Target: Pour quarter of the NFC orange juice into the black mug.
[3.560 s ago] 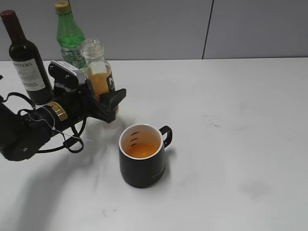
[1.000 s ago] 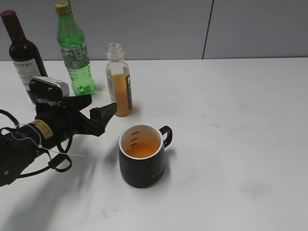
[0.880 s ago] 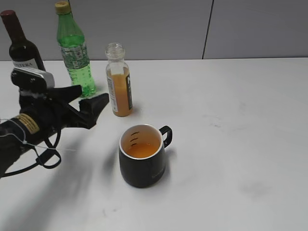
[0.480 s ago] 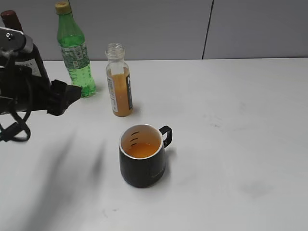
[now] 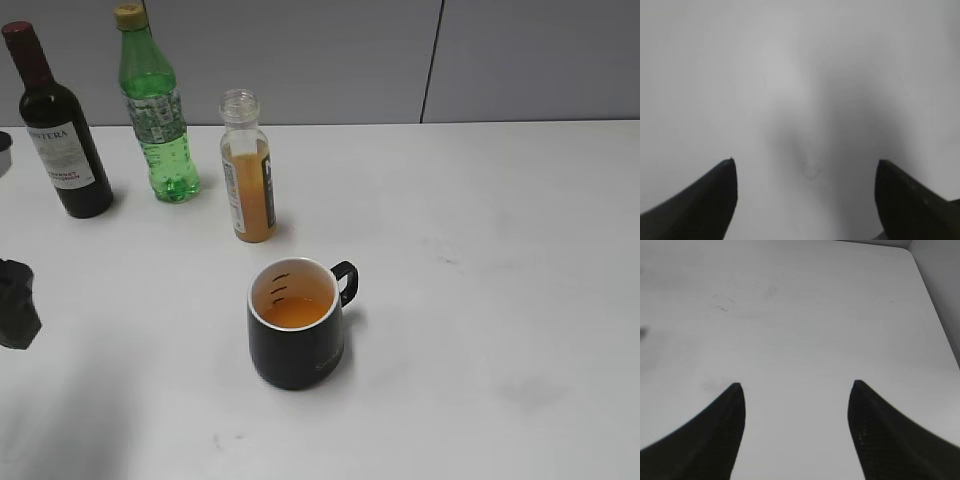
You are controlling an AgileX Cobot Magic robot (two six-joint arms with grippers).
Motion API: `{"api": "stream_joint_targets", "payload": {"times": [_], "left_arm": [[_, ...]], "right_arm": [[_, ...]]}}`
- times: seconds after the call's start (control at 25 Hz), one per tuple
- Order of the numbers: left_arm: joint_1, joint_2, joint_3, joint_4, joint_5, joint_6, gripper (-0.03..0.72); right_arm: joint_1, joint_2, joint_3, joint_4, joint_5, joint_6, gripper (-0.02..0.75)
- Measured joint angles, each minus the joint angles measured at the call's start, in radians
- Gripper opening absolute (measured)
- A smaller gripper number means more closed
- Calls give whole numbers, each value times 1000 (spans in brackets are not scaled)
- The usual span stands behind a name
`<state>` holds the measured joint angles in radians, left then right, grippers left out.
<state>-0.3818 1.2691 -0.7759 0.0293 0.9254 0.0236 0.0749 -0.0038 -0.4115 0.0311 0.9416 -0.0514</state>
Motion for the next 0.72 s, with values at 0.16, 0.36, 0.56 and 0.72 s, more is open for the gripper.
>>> {"api": "stream_joint_targets", "payload": {"times": [0.16, 0.36, 0.56, 0.72], "left_arm": [[0, -164, 0, -22, 75, 0, 652], [0, -465, 15, -29, 97, 0, 648], [0, -789, 104, 16, 152, 0, 647], [0, -1016, 183, 30, 173, 0, 647]], "right_arm": [[0, 0, 0, 0, 0, 0, 494], [0, 0, 0, 0, 0, 0, 494], [0, 0, 0, 0, 0, 0, 494], [0, 0, 0, 0, 0, 0, 494]]}}
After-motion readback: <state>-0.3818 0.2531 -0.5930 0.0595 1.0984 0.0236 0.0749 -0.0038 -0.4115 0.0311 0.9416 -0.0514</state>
